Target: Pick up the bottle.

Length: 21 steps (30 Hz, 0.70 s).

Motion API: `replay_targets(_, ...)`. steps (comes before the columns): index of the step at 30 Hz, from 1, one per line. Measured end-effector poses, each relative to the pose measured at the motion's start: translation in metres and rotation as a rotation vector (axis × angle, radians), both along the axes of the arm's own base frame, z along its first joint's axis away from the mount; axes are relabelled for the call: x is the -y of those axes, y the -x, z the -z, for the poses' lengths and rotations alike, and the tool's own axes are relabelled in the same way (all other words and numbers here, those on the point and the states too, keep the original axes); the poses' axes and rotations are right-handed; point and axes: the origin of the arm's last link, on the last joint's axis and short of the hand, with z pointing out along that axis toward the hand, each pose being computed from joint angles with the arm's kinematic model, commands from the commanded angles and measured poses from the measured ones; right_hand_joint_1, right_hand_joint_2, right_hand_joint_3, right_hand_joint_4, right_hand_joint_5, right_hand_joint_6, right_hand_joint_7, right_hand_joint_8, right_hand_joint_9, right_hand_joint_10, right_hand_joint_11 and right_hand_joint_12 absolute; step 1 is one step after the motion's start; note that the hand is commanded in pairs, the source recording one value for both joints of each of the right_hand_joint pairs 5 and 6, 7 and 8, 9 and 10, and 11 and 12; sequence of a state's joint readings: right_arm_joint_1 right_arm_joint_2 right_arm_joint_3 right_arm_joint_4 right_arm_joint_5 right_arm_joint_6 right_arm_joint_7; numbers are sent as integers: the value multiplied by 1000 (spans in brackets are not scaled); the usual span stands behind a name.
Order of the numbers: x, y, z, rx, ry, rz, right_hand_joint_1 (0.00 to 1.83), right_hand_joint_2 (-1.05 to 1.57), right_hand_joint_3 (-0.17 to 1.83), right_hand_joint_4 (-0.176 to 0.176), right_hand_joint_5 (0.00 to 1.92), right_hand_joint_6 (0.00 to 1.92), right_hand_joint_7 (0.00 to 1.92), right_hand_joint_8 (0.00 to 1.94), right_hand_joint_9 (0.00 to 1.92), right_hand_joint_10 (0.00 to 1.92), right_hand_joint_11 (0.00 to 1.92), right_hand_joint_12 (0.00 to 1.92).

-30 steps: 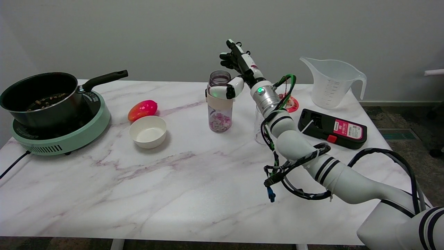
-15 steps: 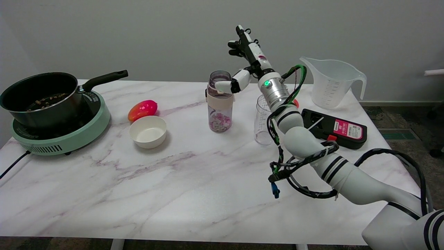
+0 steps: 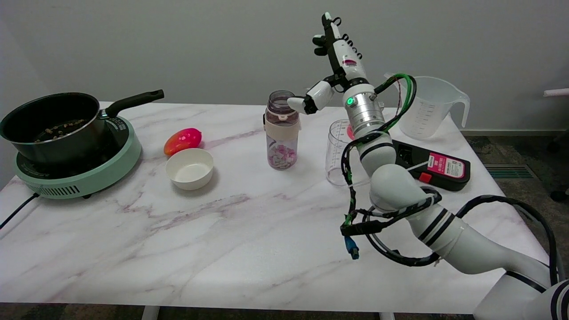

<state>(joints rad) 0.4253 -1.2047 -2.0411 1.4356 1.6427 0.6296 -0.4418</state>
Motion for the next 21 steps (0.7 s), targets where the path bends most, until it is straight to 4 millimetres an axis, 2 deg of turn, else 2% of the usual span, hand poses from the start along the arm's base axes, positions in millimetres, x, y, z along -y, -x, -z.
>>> replay_targets(8,-28,-9,21,-45,100,-1,1268,-590,1502,0,0,0,400,400,482,482,310,310)
replay_targets(14,-50,-9,39,-46,128,14,1249,-437,1489,0,38,38,422,422,493,493,307,307)
replay_targets(21,-73,-3,59,-26,118,22,1242,-407,1516,0,45,45,447,447,513,513,308,308)
